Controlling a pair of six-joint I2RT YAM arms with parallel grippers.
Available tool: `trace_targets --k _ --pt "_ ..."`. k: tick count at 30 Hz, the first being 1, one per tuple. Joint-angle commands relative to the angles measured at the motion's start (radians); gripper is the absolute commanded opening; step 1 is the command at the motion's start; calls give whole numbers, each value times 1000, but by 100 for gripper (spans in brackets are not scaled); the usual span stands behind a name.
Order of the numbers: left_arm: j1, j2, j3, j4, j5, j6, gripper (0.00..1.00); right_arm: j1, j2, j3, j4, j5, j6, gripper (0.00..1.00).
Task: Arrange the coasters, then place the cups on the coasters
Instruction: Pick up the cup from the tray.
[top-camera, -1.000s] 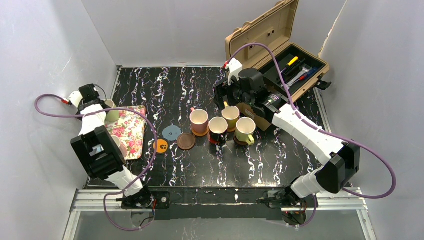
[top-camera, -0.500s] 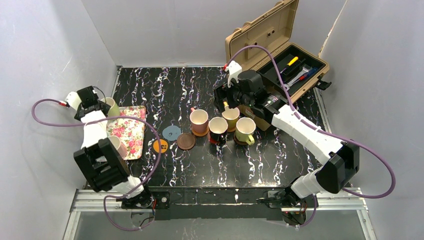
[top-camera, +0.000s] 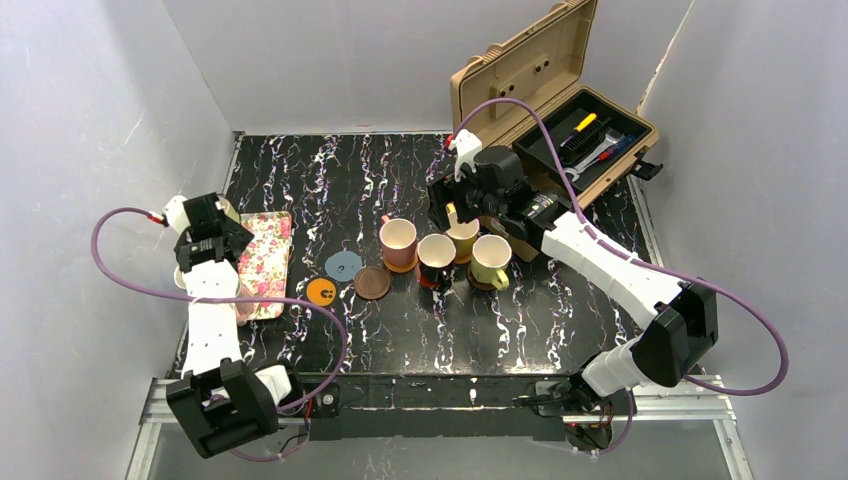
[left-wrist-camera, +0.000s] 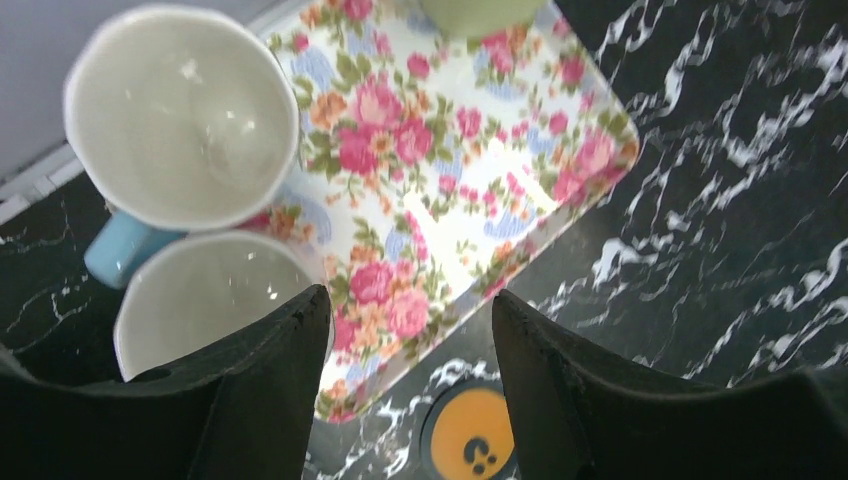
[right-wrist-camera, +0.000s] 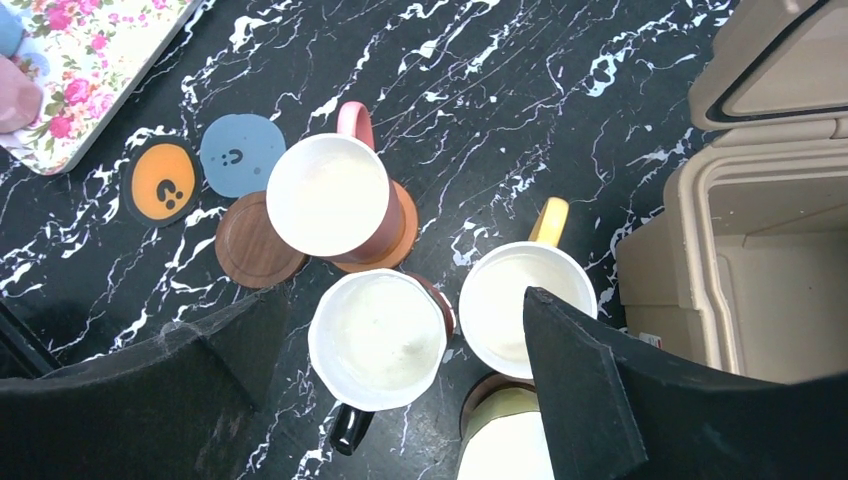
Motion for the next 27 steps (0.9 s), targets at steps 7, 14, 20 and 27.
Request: trace_targets --k 7,14,20,27 --pt "-41 -23 -77 -139 -81 19 57 -2 -33 -2 47 -24 28 95" --pt "-41 61 -72 -132 -49 44 47 -2 -49 -19 34 -9 26 95" --pt "-41 83 -76 -136 -28 62 19 -1 -56 -31 42 17 25 95" --pt "-42 70 -70 -147 -13 72 0 -2 -60 -41 40 37 20 95"
